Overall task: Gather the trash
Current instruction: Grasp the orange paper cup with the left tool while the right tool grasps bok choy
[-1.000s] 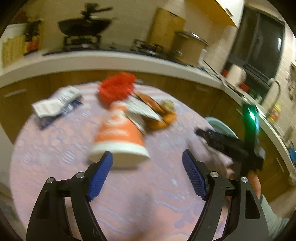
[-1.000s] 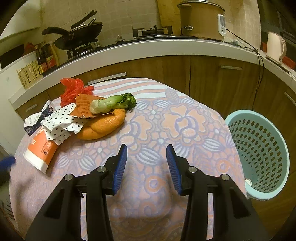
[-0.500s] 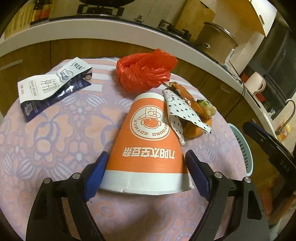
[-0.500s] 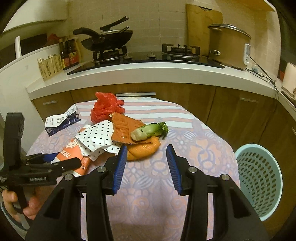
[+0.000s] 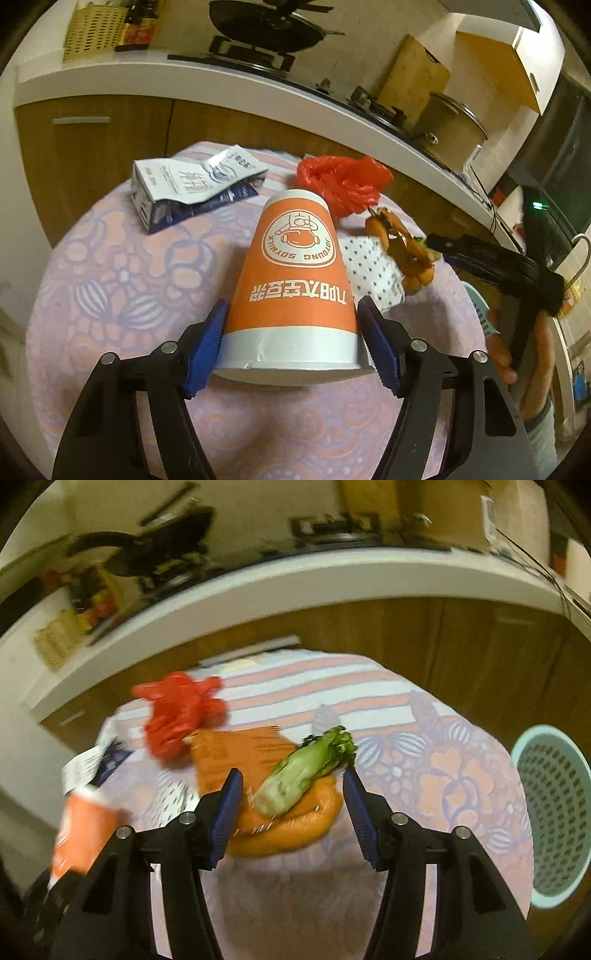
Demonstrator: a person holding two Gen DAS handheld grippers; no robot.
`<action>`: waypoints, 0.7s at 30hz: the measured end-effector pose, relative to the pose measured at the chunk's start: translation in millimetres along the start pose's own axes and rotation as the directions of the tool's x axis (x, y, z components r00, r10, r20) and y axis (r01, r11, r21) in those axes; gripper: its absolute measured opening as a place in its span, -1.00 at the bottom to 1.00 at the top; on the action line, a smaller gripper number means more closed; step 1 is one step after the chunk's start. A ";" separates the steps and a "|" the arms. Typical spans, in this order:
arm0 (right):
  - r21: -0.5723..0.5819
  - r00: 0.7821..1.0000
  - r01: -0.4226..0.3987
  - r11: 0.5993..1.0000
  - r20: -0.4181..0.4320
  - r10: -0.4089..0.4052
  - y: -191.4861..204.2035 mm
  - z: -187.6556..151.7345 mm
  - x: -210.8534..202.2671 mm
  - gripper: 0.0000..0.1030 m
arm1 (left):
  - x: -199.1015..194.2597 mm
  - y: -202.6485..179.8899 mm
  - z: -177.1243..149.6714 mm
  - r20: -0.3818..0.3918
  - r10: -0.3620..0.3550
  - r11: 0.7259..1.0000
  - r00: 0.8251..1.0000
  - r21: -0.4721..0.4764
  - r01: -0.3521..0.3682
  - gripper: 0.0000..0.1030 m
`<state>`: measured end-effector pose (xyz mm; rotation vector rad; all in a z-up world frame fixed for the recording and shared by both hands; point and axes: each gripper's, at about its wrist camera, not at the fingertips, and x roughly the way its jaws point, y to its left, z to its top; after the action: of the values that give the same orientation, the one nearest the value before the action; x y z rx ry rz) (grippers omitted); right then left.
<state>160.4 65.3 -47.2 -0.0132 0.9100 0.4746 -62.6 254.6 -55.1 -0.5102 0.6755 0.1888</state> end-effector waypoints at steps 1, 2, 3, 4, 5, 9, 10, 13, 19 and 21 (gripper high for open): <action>0.017 1.000 -0.001 1.000 -0.021 0.001 -0.6 1.9 7.1 0.02 | -1.2 -1.4 1.5 0.005 0.002 1.000 1.000 0.009 -0.002 0.33; 0.030 0.999 0.004 1.000 -0.036 -0.003 -1.7 3.1 13.0 0.02 | -2.2 -4.2 2.7 0.011 0.004 1.000 1.000 0.022 -0.005 0.33; 0.037 0.999 -0.002 0.999 -0.042 0.003 -3.4 3.2 15.7 0.02 | -3.5 -5.3 3.3 0.015 0.005 0.999 1.000 0.032 -0.006 0.34; 0.046 0.999 -0.013 0.999 -0.043 0.015 -5.5 3.4 16.8 -0.01 | -4.0 -7.7 3.5 0.019 0.004 0.999 1.000 0.040 -0.005 0.34; 0.043 0.999 -0.022 0.999 -0.040 0.024 -6.0 3.4 16.0 -0.21 | -4.3 -10.6 3.8 0.021 0.000 0.999 1.000 0.047 -0.001 0.34; 0.014 0.998 -0.035 0.999 -0.043 0.036 -9.5 1.3 8.6 -0.48 | -2.0 -18.2 4.4 0.018 -0.016 0.998 1.000 0.057 0.015 0.34; 0.011 0.998 -0.042 0.999 -0.044 0.042 -10.7 2.3 6.0 -0.57 | -1.3 -18.8 4.5 0.018 -0.020 0.998 1.000 0.057 0.018 0.34; 0.014 0.997 -0.068 0.998 -0.030 0.069 -17.7 -2.8 -5.6 -0.59 | -0.4 -26.6 7.1 0.024 -0.023 0.998 0.999 0.055 0.022 0.34; 0.016 0.993 -0.105 0.994 0.047 0.105 -32.8 -1.3 -42.0 -0.59 | -2.2 -48.6 16.9 0.045 -0.049 0.996 0.998 0.079 0.045 0.34; 0.011 0.991 -0.116 0.993 0.074 0.115 -37.7 1.7 -54.1 -0.59 | -2.8 -62.5 21.1 0.049 -0.067 0.993 0.997 0.103 0.061 0.34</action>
<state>148.8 10.8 -12.0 0.0706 0.8454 0.5725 -32.7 211.5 -15.1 -0.4277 0.6131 0.1067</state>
